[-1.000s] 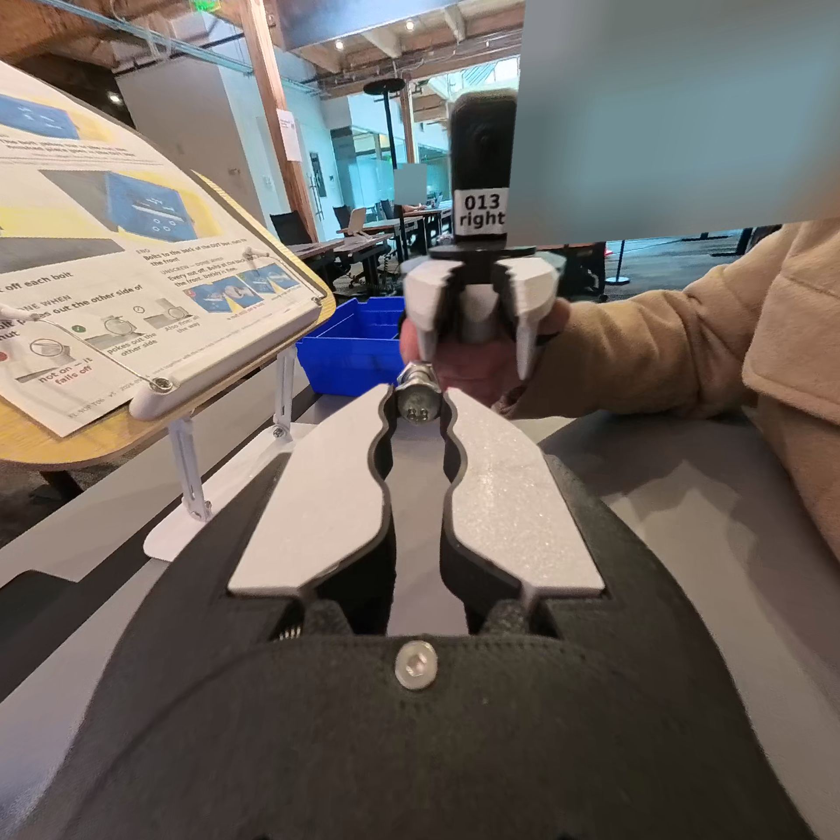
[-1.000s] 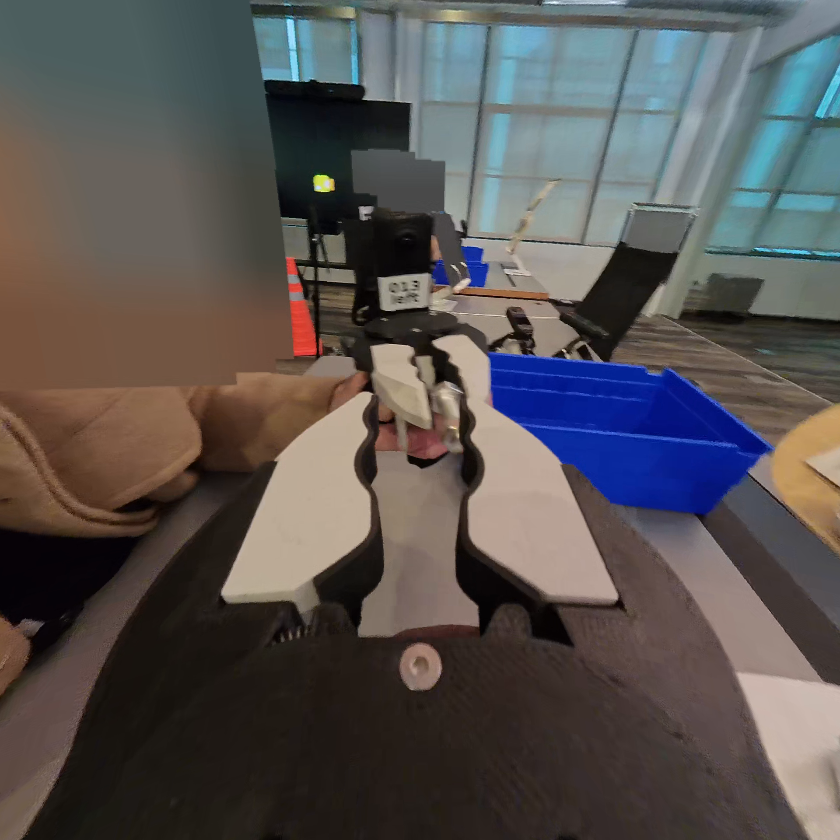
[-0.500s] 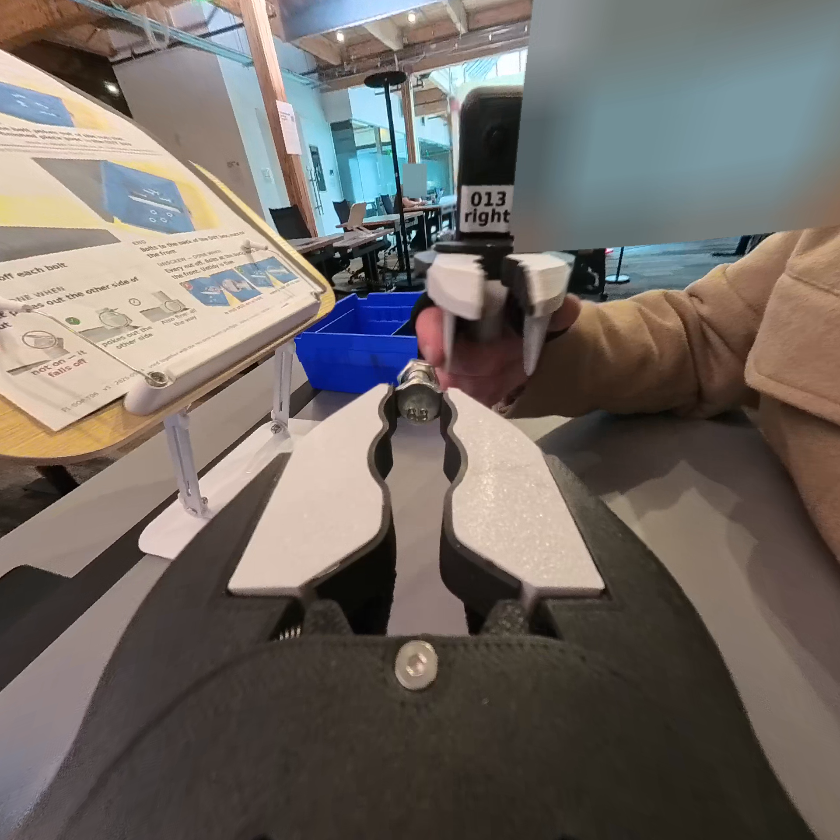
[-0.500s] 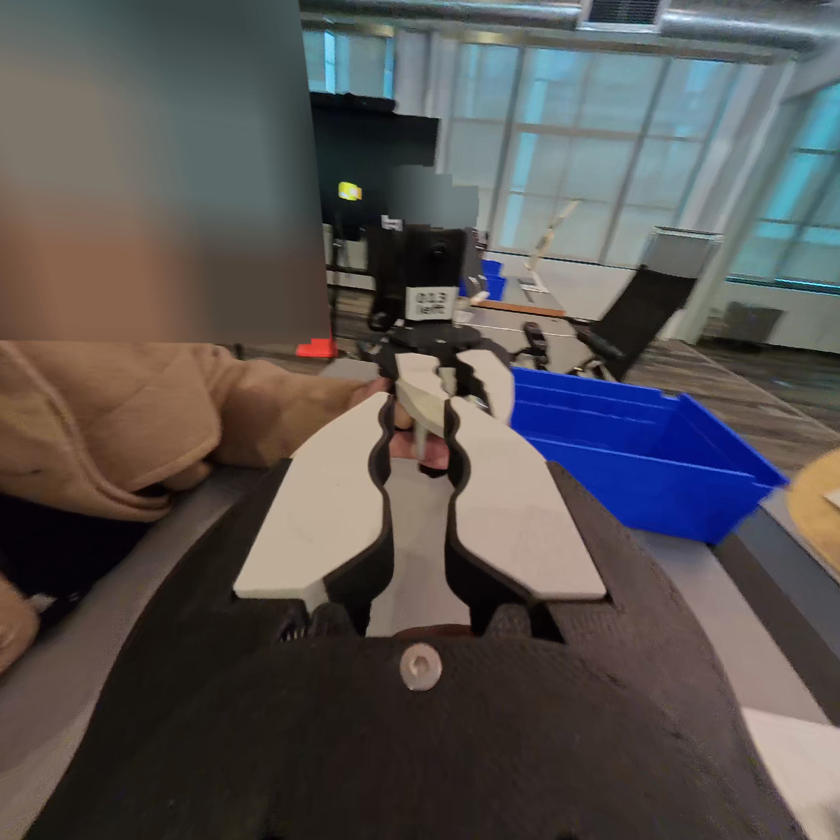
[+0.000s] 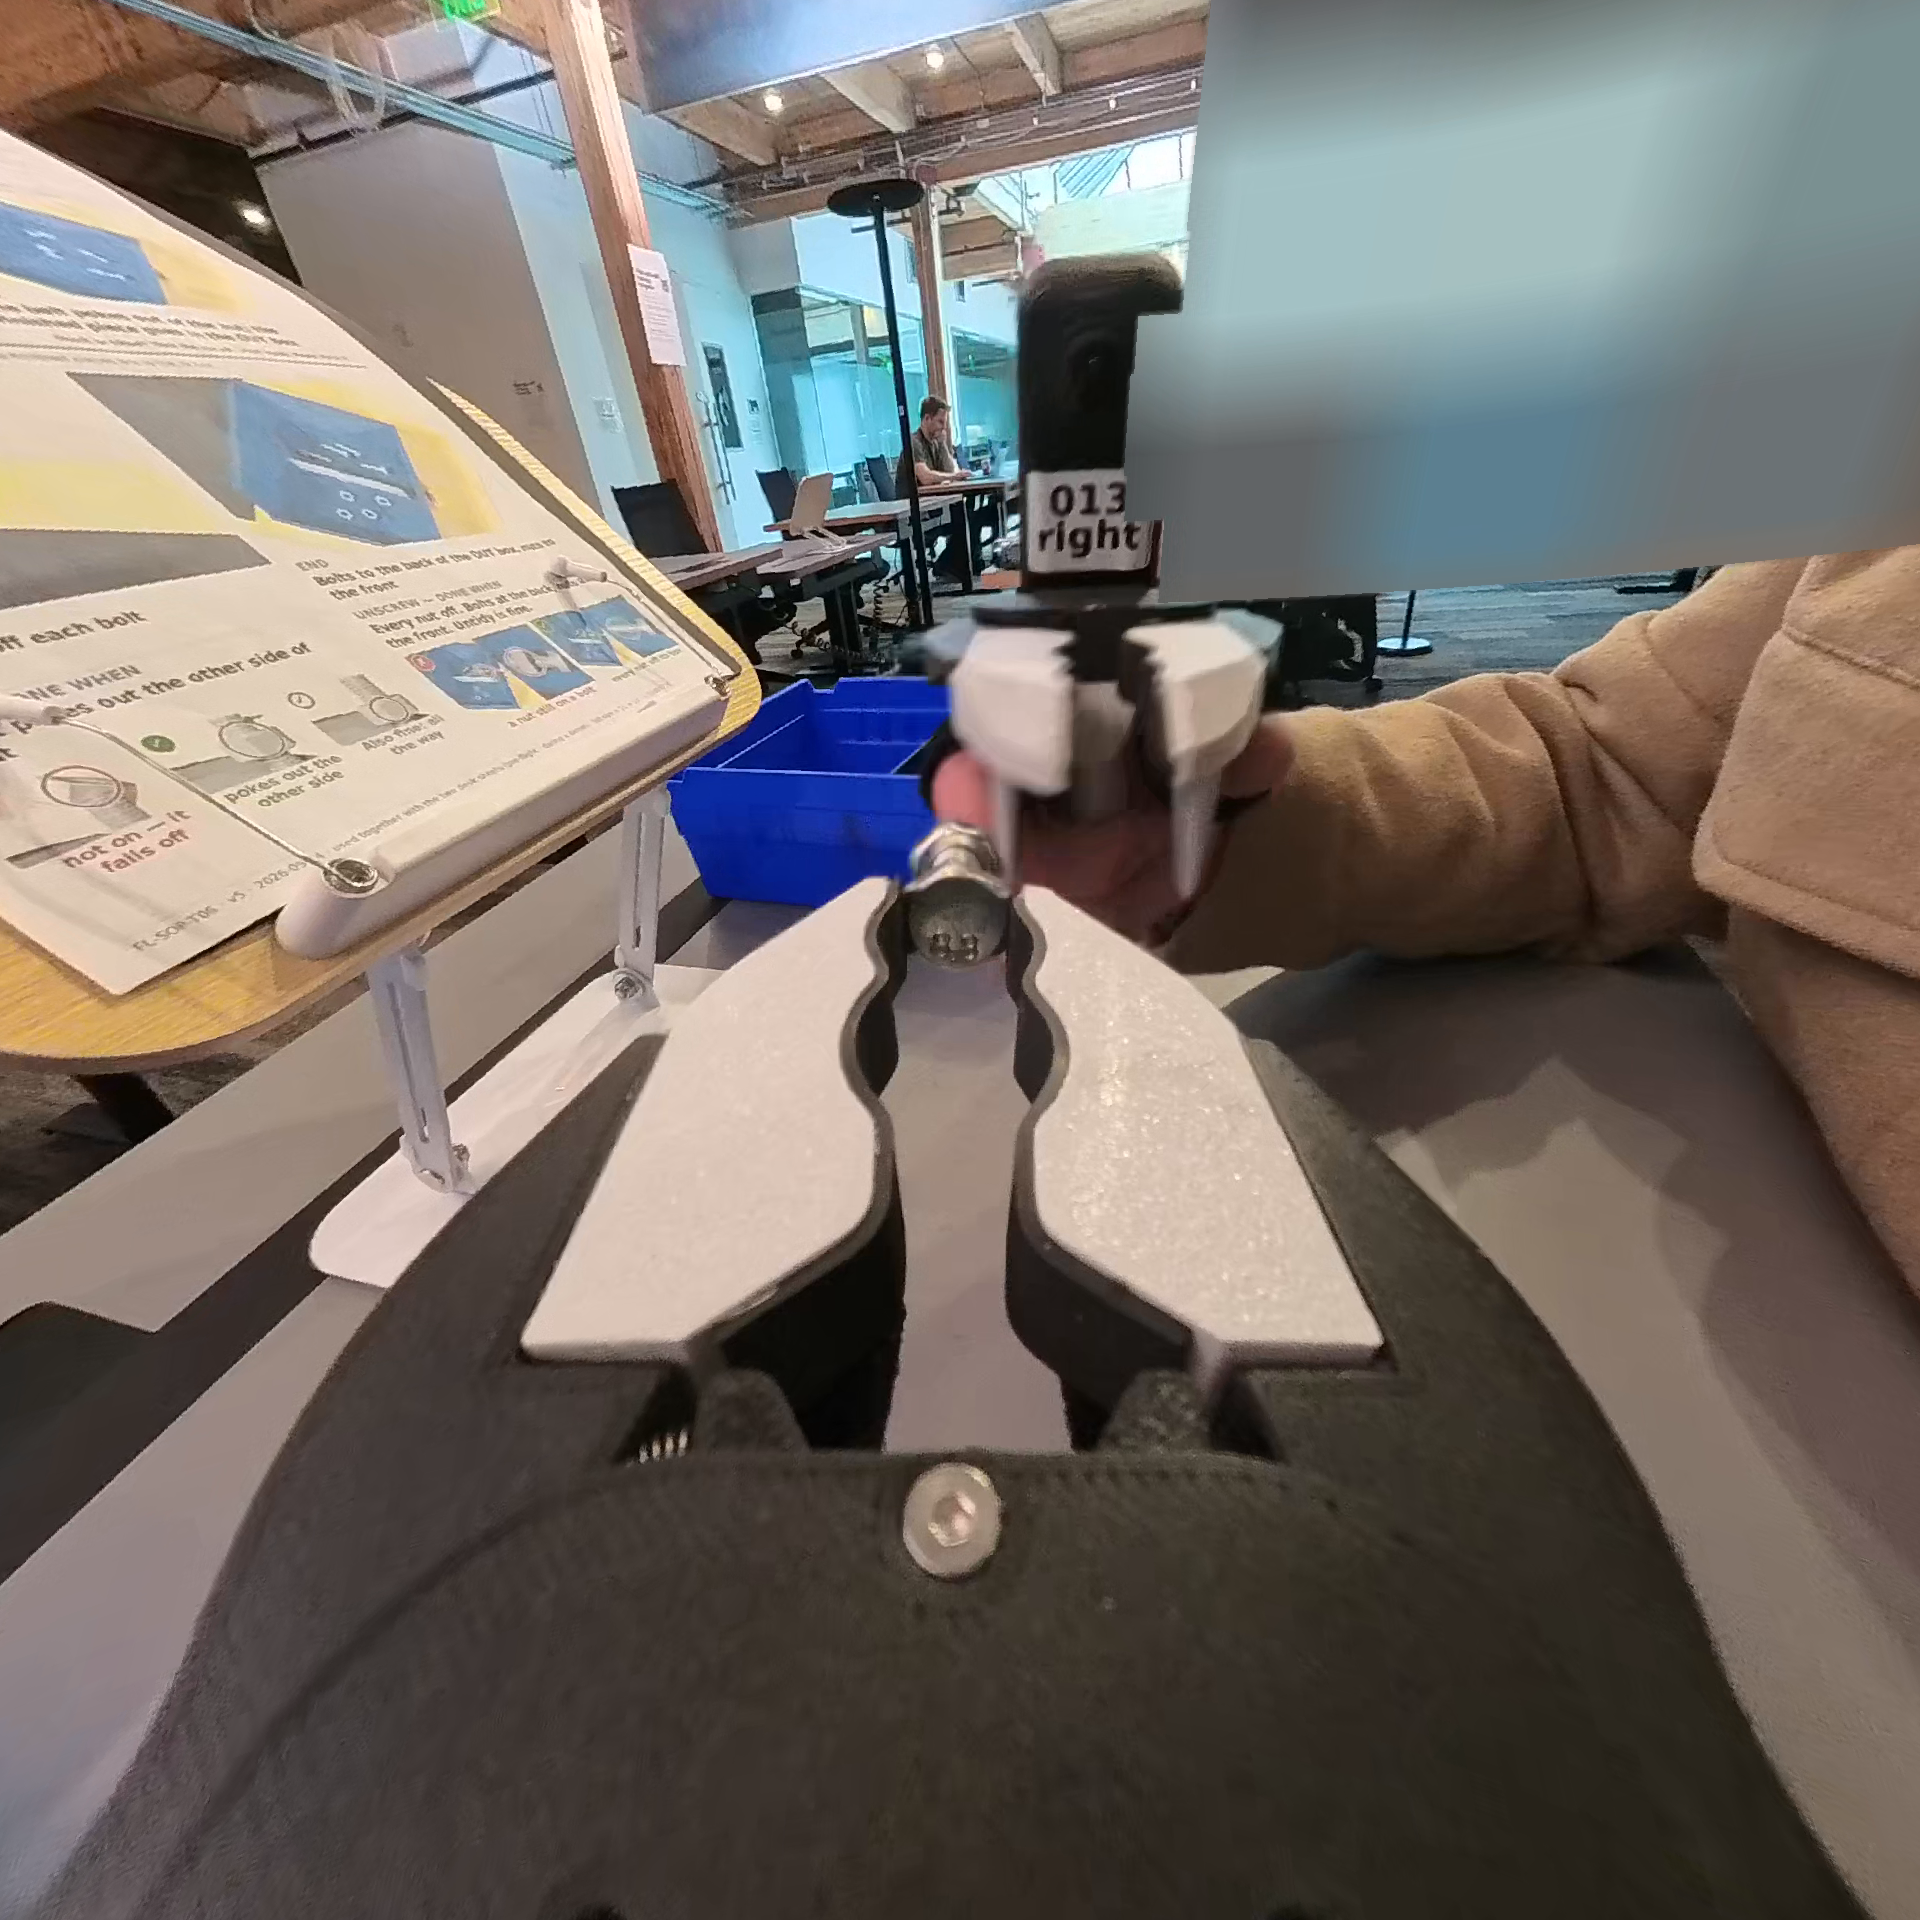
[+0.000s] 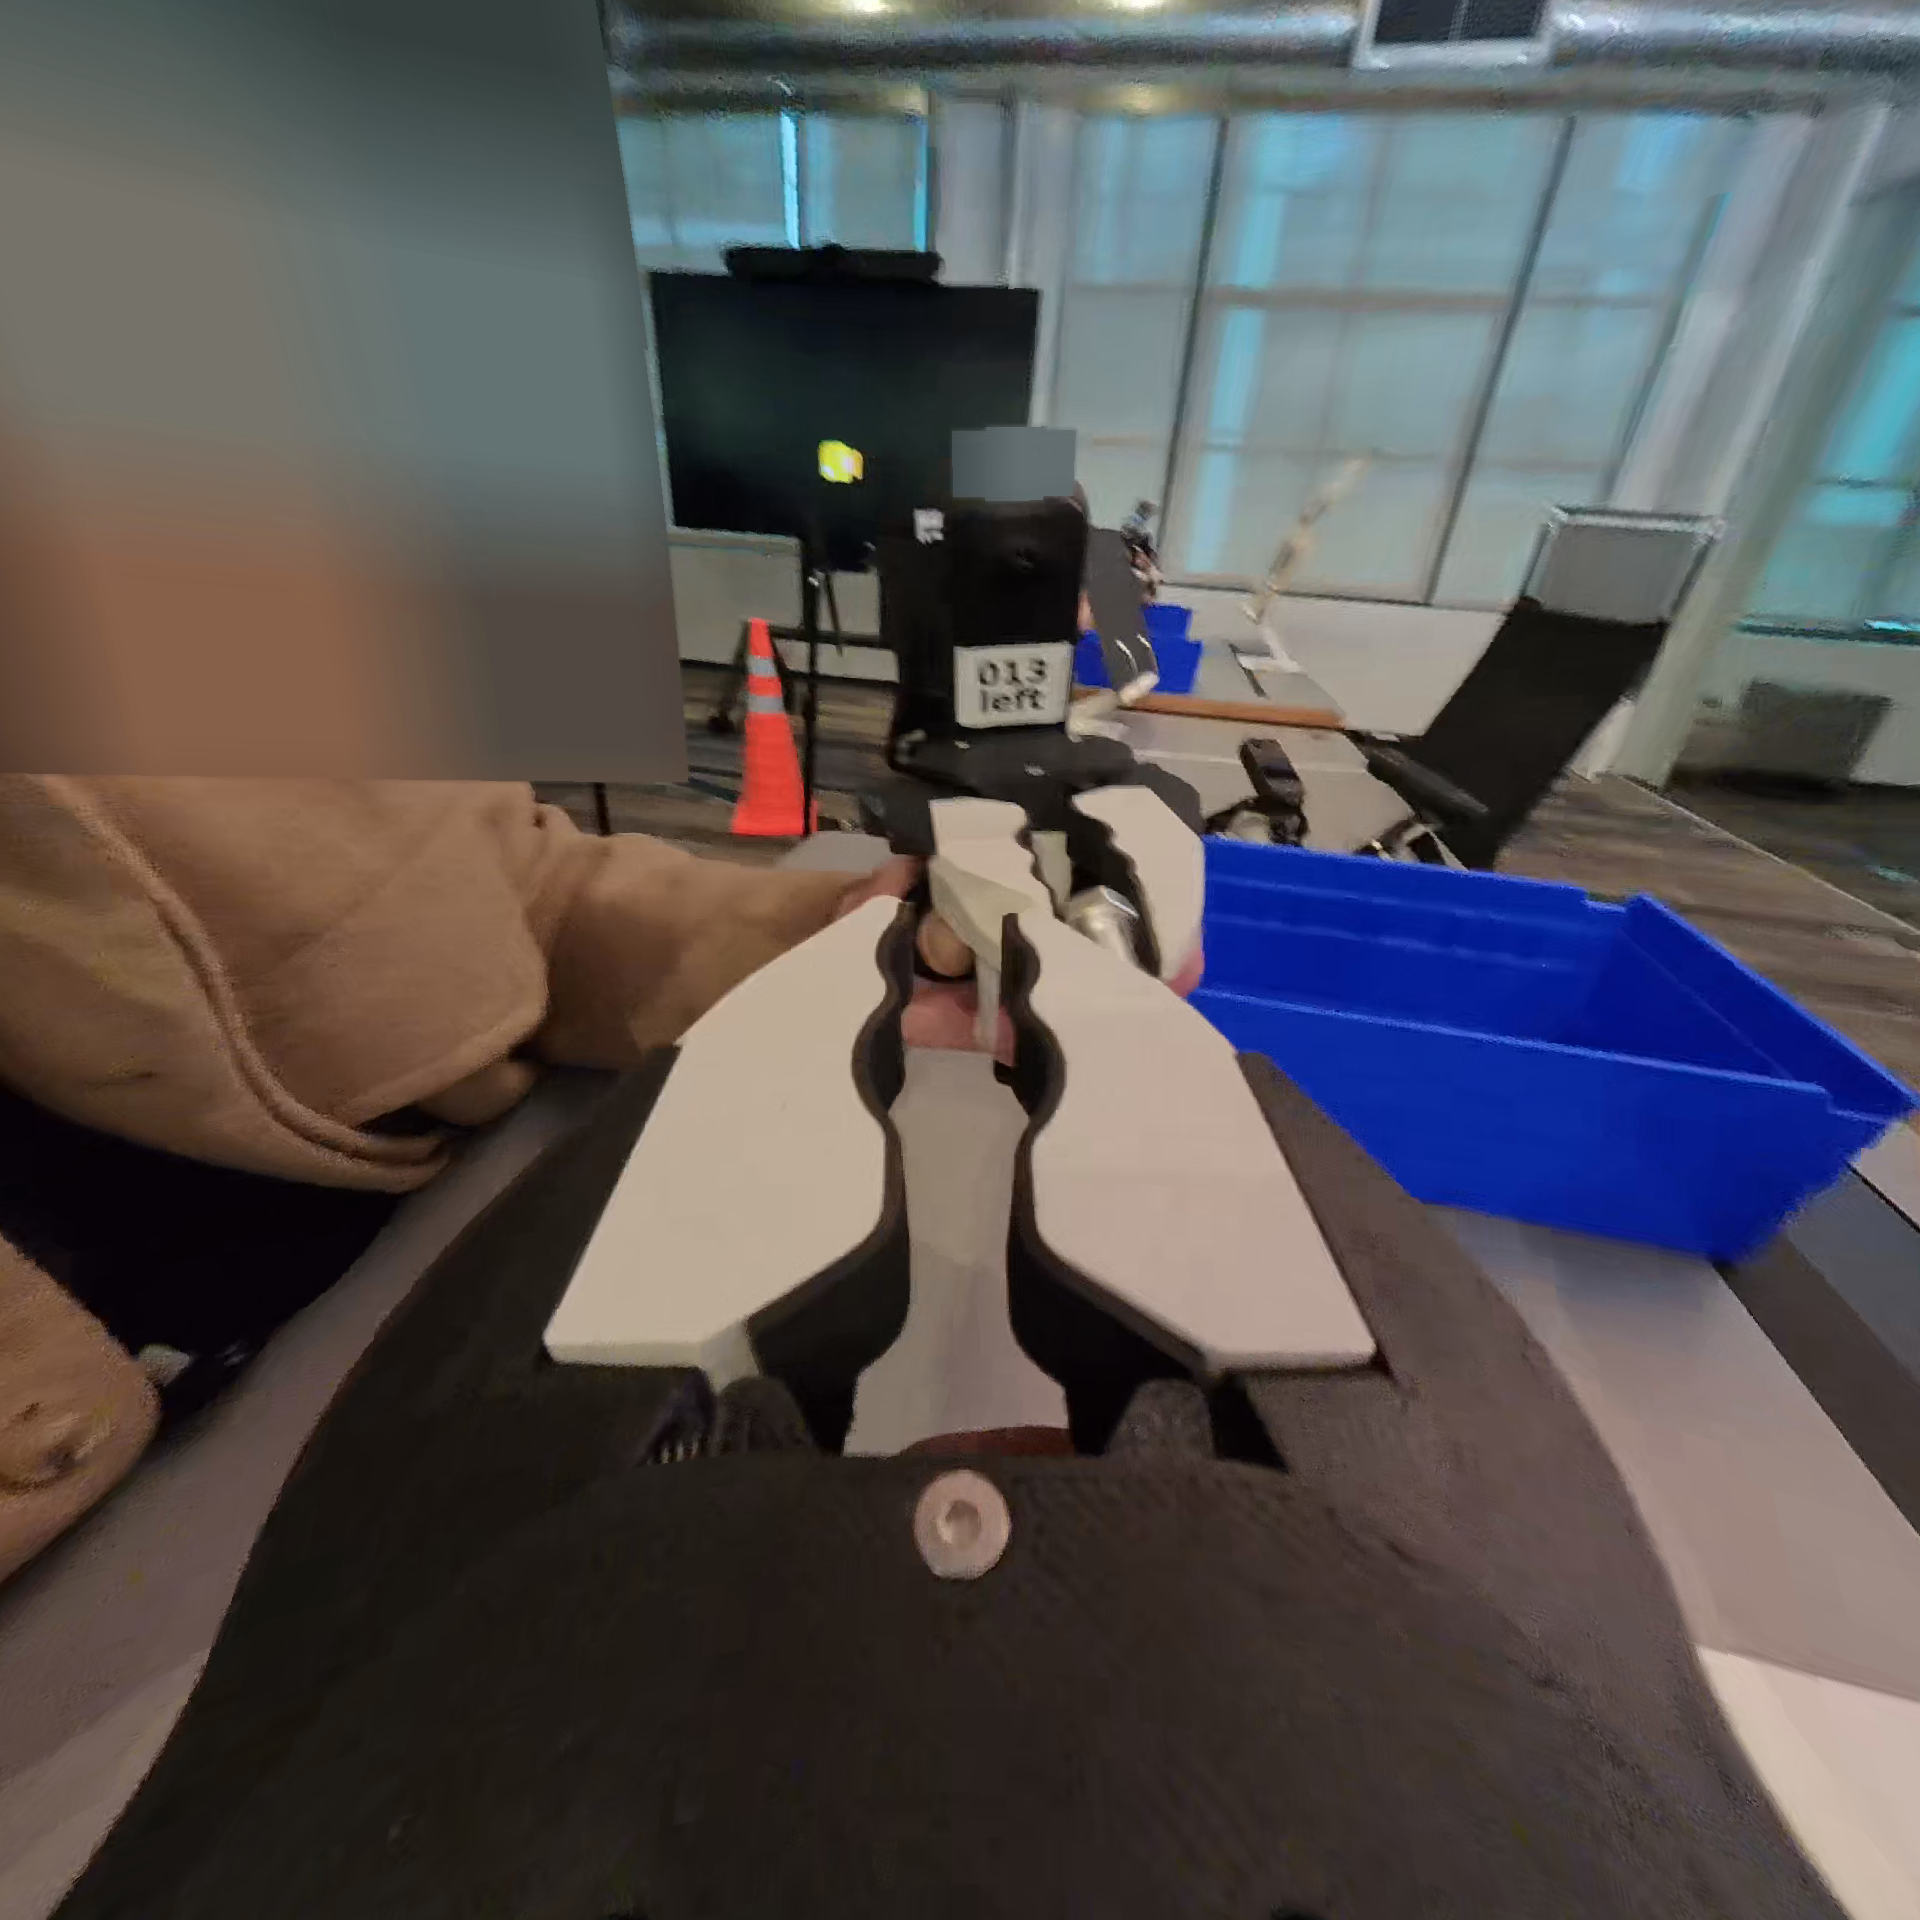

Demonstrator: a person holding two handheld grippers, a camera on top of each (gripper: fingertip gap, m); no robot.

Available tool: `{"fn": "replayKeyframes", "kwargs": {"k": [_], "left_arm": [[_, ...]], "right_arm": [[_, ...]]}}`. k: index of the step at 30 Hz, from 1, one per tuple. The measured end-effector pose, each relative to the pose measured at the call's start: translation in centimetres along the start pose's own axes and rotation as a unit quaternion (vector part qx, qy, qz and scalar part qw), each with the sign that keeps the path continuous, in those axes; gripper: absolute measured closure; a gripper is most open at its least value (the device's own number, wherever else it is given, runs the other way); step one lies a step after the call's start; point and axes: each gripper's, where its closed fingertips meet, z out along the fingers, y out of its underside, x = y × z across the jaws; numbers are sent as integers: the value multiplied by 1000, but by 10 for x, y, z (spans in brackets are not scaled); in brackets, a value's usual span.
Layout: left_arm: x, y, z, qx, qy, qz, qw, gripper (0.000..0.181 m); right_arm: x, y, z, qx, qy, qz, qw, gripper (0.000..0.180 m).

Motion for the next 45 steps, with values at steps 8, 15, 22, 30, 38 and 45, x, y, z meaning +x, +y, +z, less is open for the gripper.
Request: {"fn": "replayKeyframes", "kwargs": {"k": [8, 15, 22, 30, 38, 45], "left_arm": [[2, -4, -1, 17, 12, -11, 1000, 163], [3, -2, 0, 13, 15, -10, 1000, 163], [2, -4, -1, 22, 16, -18, 999, 163], [10, -16, -7, 74, 64, -52, 994, 164], [10, -12, -5, 66, 61, -47, 995, 164], [8, -11, -5, 63, 56, -48, 995, 164]], "right_arm": [[26, 11, -2, -30, 66, 20, 997, 138], [17, 10, 3, -25, 51, 8, 998, 142], [21, 5, -4, -12, 58, 6, 998, 146], [19, 8, 2, -17, 61, 8, 998, 143], [19, 13, 6, -34, 63, 14, 997, 143], [13, 9, 7, -32, 53, 8, 998, 146]]}}
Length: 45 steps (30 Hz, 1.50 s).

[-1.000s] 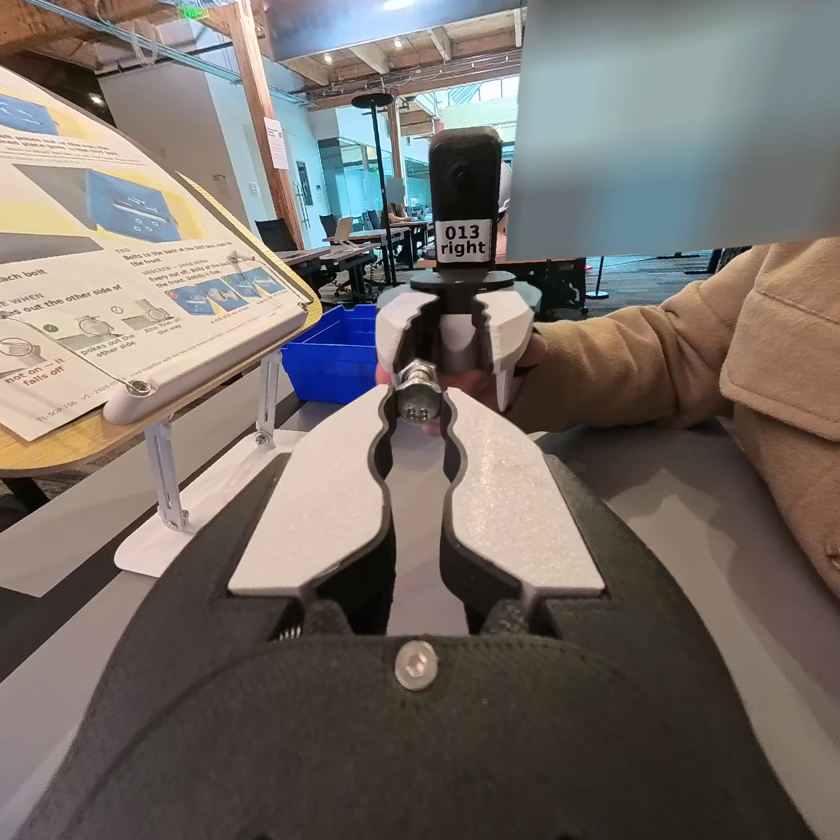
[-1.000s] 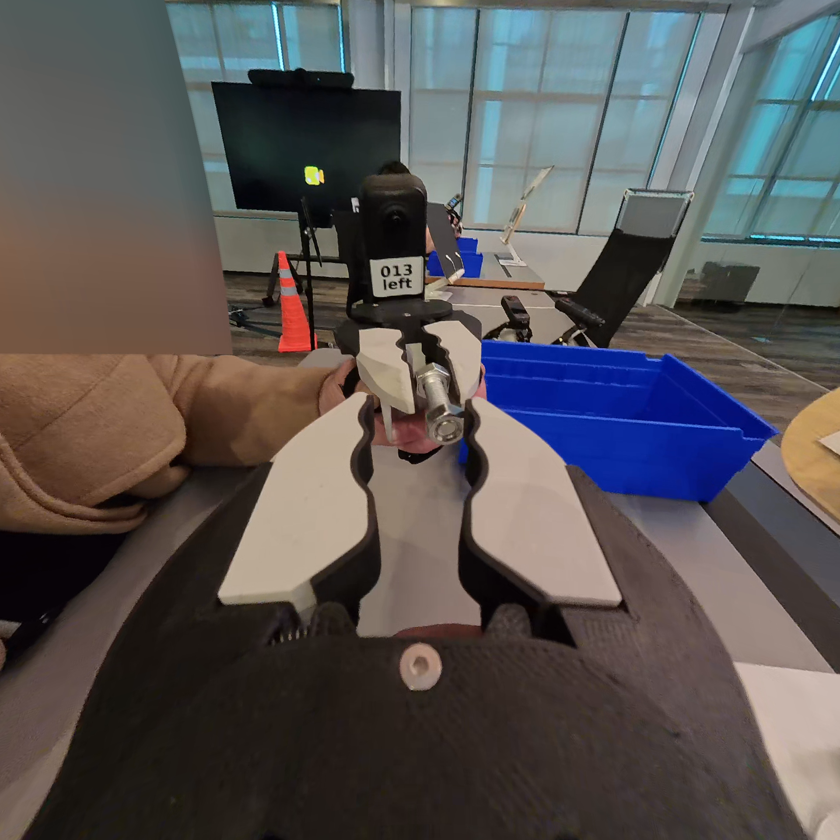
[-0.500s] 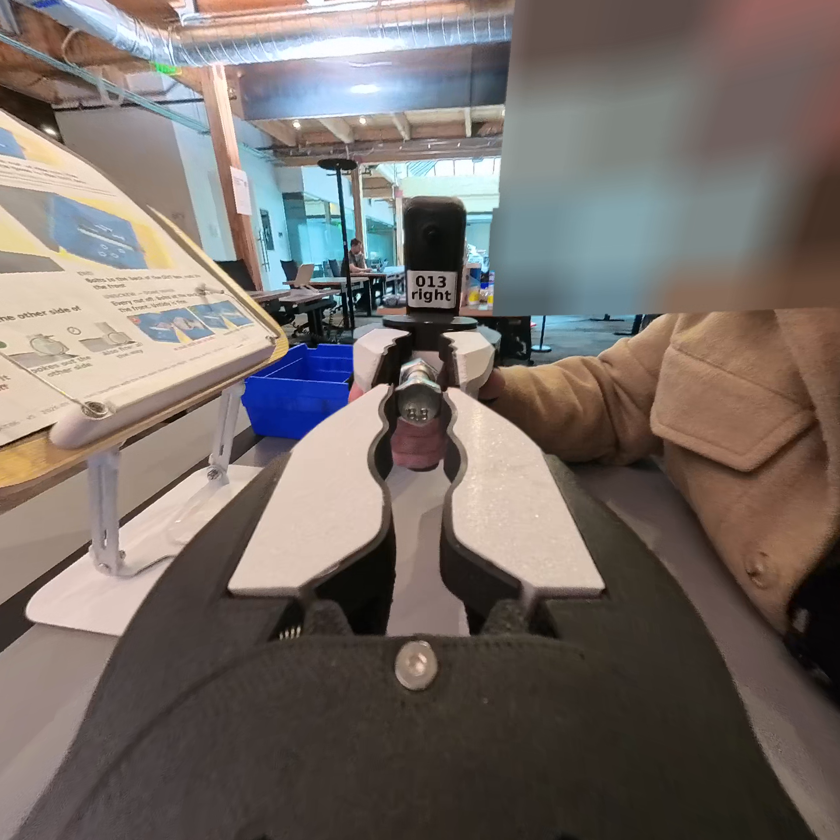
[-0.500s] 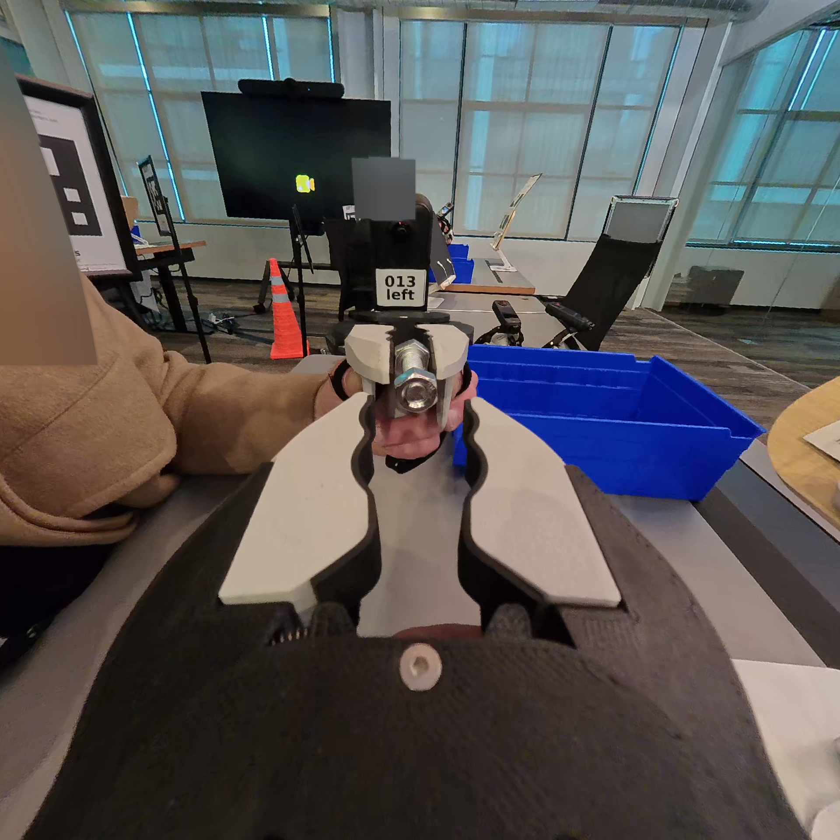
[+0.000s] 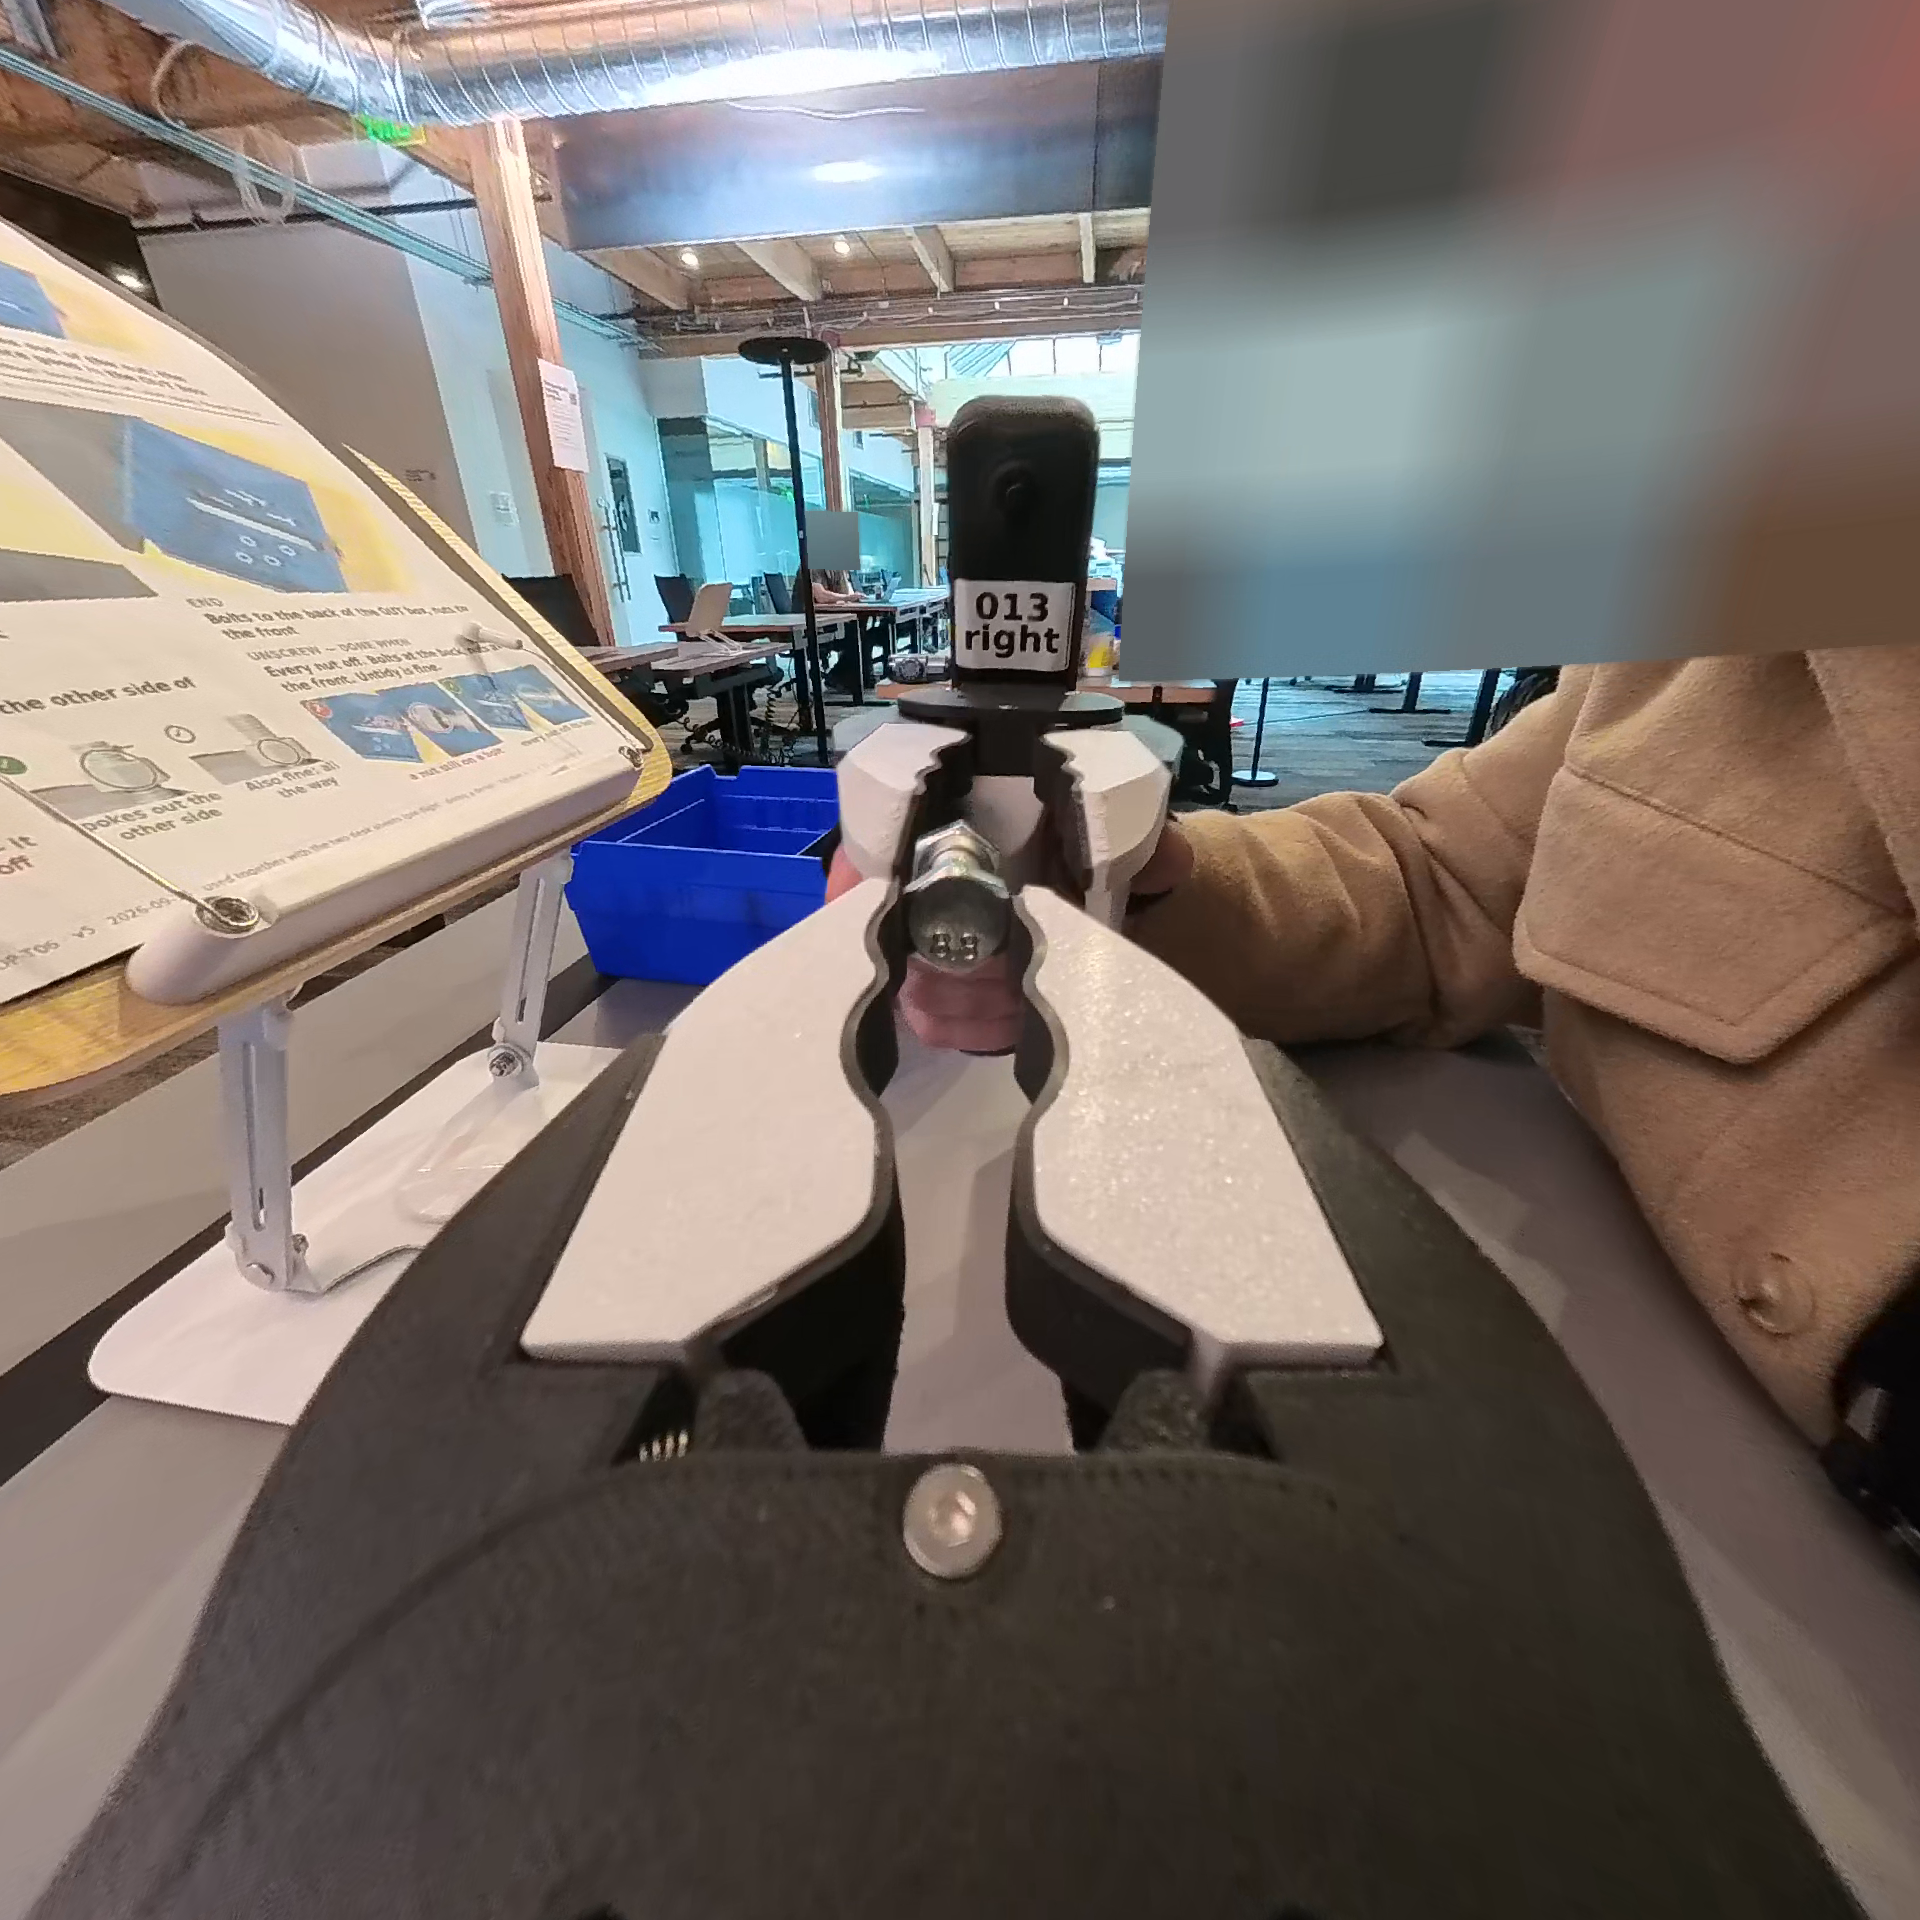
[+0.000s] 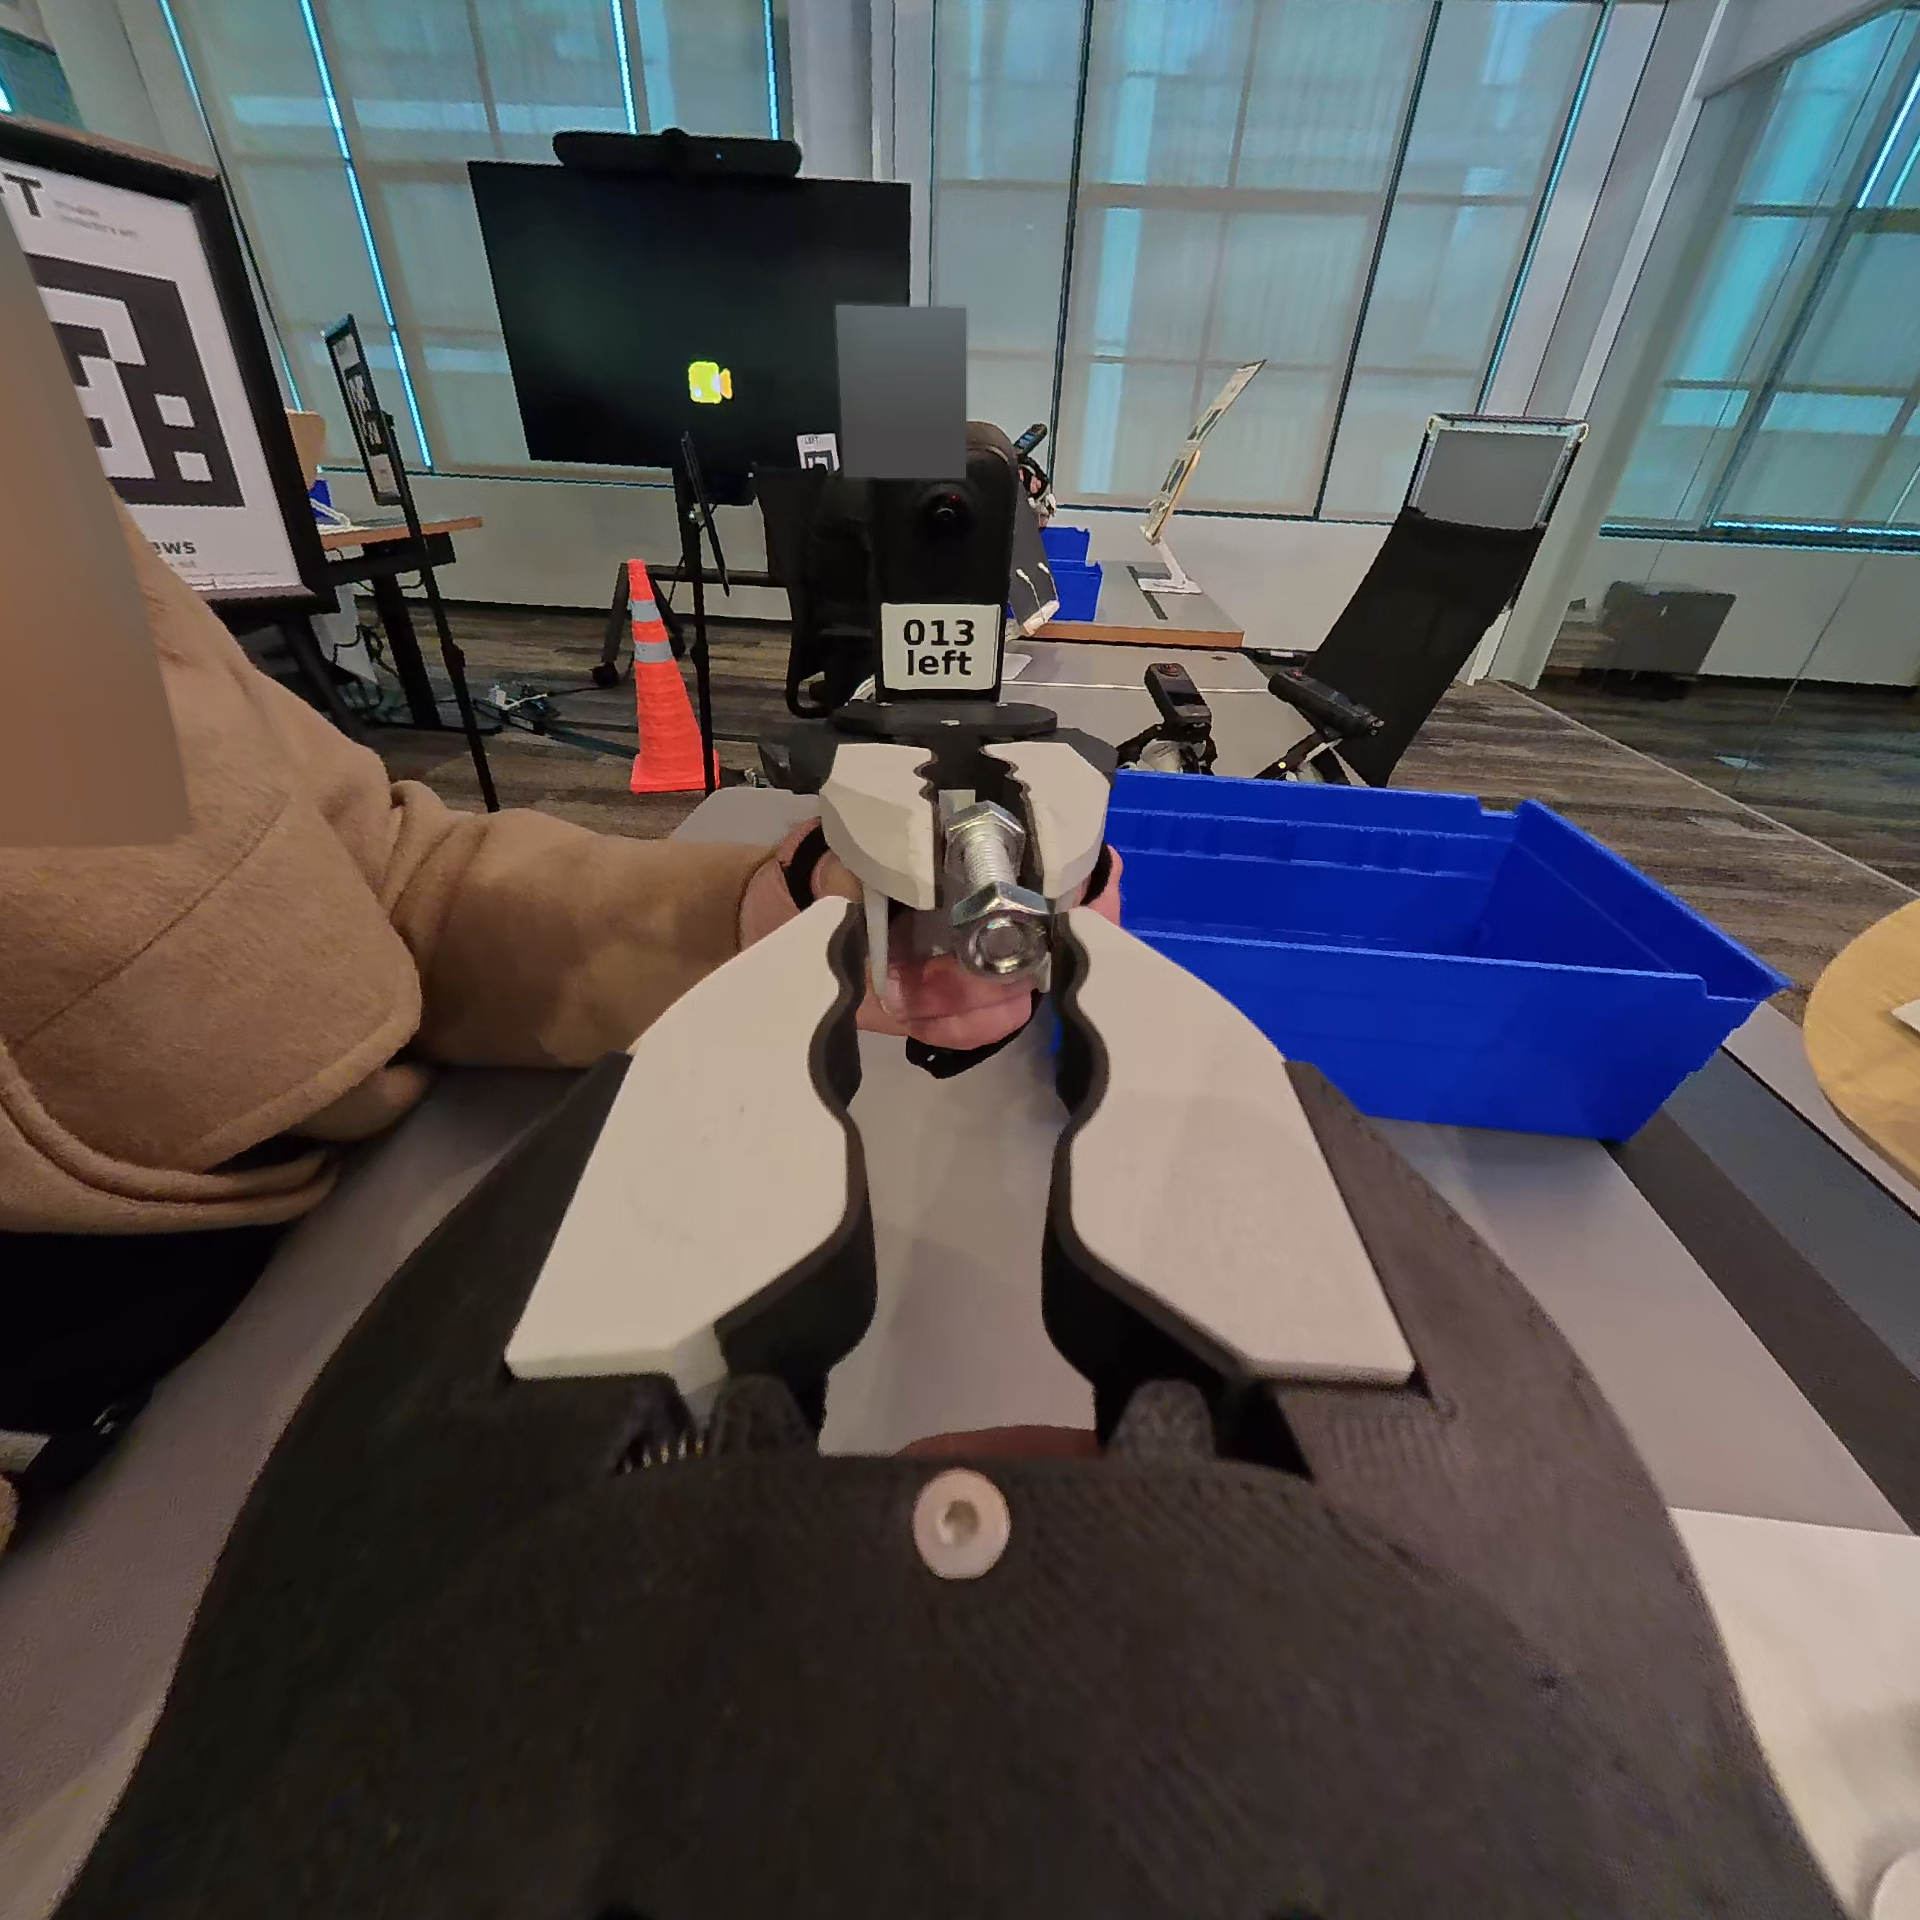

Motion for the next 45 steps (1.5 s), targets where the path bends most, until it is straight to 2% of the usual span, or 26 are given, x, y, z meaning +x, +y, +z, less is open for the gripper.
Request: {"fn": "replayKeyframes", "kwargs": {"k": [15, 24, 32, 38, 45], "left_arm": [[-2, 2, 0, -6, -7, 1, 1000, 164], [-3, 5, 0, -13, -10, -1, 1000, 164], [-3, 5, 0, -13, -11, 1, 1000, 164], [-3, 7, 1, -18, -14, 3, 1000, 164], [-3, 5, 1, -13, -12, 1, 1000, 164]], "right_arm": [[2, 3, 0, -9, 7, -6, 1000, 145], [-5, -13, -6, 23, -6, -24, 999, 147], [3, 4, 0, -11, 13, -15, 1000, 145], [-3, -7, -4, 13, 0, -26, 1000, 147], [13, 3, -4, -4, 35, -13, 999, 145]]}}
